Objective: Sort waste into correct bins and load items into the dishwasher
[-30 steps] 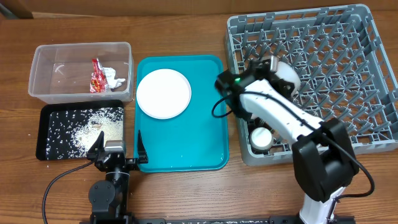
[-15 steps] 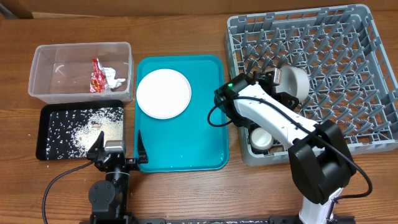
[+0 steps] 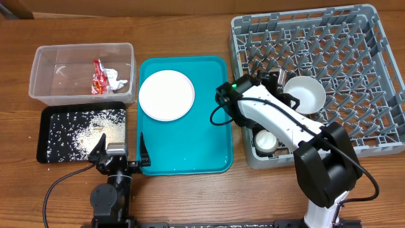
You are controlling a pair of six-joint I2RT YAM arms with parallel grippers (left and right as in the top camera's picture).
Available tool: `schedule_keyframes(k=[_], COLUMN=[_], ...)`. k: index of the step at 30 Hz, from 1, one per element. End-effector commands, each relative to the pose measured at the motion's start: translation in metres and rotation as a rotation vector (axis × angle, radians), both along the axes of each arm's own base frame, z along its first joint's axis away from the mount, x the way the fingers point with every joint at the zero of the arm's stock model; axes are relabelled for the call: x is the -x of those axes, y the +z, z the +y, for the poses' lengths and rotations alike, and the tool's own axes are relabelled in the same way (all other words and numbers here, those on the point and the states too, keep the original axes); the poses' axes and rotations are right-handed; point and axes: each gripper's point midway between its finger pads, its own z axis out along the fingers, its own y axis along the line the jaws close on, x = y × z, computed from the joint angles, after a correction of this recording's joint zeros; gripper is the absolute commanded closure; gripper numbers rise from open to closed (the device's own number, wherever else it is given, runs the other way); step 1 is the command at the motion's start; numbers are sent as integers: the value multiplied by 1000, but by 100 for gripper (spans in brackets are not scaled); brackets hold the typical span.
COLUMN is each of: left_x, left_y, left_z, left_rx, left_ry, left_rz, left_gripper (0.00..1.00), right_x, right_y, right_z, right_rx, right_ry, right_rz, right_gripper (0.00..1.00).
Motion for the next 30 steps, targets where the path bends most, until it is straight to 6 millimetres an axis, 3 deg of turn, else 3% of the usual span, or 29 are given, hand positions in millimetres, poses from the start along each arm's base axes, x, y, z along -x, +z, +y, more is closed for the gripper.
schedule_keyframes(k=[1,4,8,10,12,14,18,22,25,30], left_x=[0,0,0,0,0,0,0,0,0,0], left_y=[1,1,1,1,1,1,1,1,1,1], left_z=[1,1,1,1,1,1,1,1,1,1], left_rx=[-16,-16,-16,-16,-16,-16,-16,-16,-16,-16], left_ry=[6,6,6,6,6,6,6,6,6,6], left_rz=[-9,-9,-9,-9,-9,-9,-9,-9,-9,-9], left_gripper=[0,0,0,0,0,0,0,0,0,0], right_x=[-19,-37,-59,-62,-64,-64,-54,-41,-29,-13], right_y=[50,80,112,129,141,141,119,88,62,9], right_z=[13,35,91,96,82,54,-21,-73,-93,-85], right_rx=[-122,-297,-705,-875,-989,-1063,-1176,-1236,-1273,-1374], right_ry=[11,85,364,409,387,321,79,-78,-151,-159], right_rz=[-189,-195,-68,-66,-82,-86,-60,-31,8,120], right_gripper=[58,52,41,37,35,34,42,47,47,50])
